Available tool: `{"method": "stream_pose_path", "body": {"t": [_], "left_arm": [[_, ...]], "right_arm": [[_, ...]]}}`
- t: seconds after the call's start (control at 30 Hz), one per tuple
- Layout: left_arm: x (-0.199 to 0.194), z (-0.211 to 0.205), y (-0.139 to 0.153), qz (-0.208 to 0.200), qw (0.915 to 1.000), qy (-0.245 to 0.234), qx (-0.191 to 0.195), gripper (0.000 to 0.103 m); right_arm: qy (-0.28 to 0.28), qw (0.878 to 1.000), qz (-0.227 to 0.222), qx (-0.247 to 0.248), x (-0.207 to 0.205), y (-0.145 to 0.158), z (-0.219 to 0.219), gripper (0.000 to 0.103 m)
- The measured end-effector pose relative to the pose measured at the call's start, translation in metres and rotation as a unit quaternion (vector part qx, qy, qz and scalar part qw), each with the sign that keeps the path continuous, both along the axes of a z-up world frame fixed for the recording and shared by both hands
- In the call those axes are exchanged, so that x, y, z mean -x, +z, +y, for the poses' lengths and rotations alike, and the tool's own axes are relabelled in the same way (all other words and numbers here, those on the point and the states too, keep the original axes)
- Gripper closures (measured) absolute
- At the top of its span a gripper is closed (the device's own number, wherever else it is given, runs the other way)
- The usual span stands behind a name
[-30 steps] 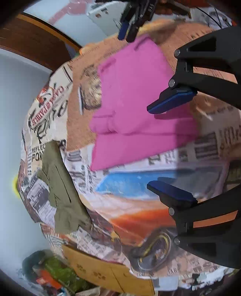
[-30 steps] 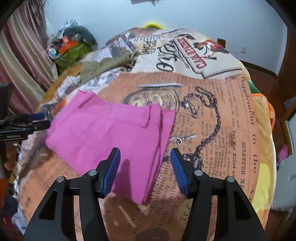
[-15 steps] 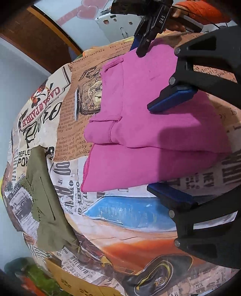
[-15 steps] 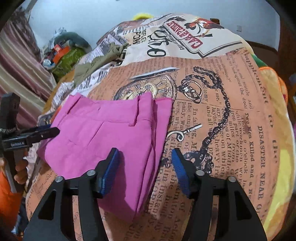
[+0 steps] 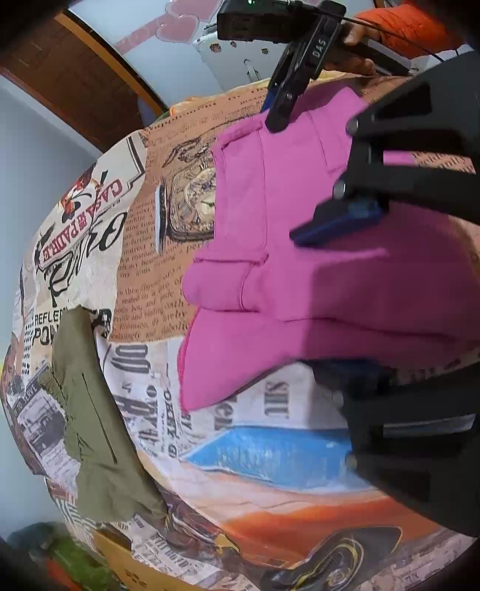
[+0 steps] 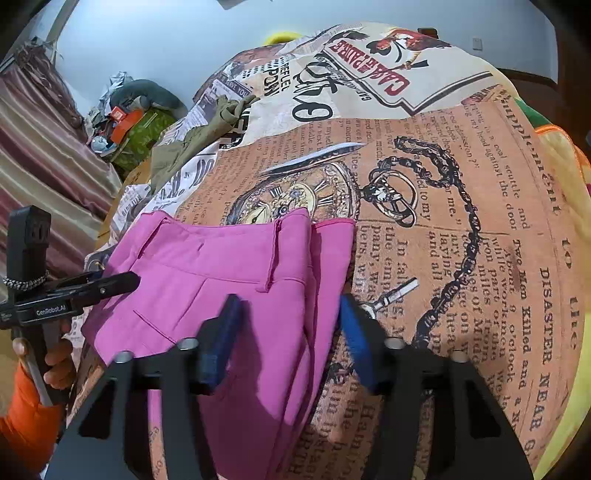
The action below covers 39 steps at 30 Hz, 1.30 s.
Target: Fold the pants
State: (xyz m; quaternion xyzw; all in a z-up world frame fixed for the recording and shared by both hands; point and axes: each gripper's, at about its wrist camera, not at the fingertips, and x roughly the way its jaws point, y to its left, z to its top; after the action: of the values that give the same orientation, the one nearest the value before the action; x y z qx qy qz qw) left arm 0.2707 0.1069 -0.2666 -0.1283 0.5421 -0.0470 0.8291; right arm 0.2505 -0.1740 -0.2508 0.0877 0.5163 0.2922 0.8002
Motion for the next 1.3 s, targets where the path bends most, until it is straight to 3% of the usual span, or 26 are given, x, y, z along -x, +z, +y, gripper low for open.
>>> {"method": "stream_pose_path", "body": {"t": [0.1,0.3,0.53,0.9,1.1,1.3], "left_arm": [[0.000,-0.008,0.004,-0.010,0.9997,-0.010,-0.018,0.070],[0.003,-0.015,0.014,-0.027,0.9983,-0.018,-0.049,0.082],[0.011,-0.022,0.032,-0.052,0.9956,-0.016,-0.077,0.086],[0.011,-0.006,0.095,-0.120,0.9887,0.010,-0.089,0.086],[0.001,0.014,0.121,-0.149,0.9827,0.031,-0.105,0.086],[-0.015,0.046,0.128,-0.157,0.9799,0.061,-0.107,0.086]], "right_arm": [[0.003,1.000,0.000,-0.002,-0.001,0.000,0.001,0.076],[0.011,1.000,-0.023,0.008,0.001,0.008,0.007,0.089],[0.013,0.997,-0.071,0.016,0.005,0.031,0.015,0.092],[0.013,0.991,-0.137,0.000,-0.007,0.084,0.032,0.092],[0.019,0.985,-0.168,-0.011,-0.020,0.110,0.051,0.092],[0.037,0.981,-0.190,-0.012,-0.042,0.124,0.085,0.092]]}}
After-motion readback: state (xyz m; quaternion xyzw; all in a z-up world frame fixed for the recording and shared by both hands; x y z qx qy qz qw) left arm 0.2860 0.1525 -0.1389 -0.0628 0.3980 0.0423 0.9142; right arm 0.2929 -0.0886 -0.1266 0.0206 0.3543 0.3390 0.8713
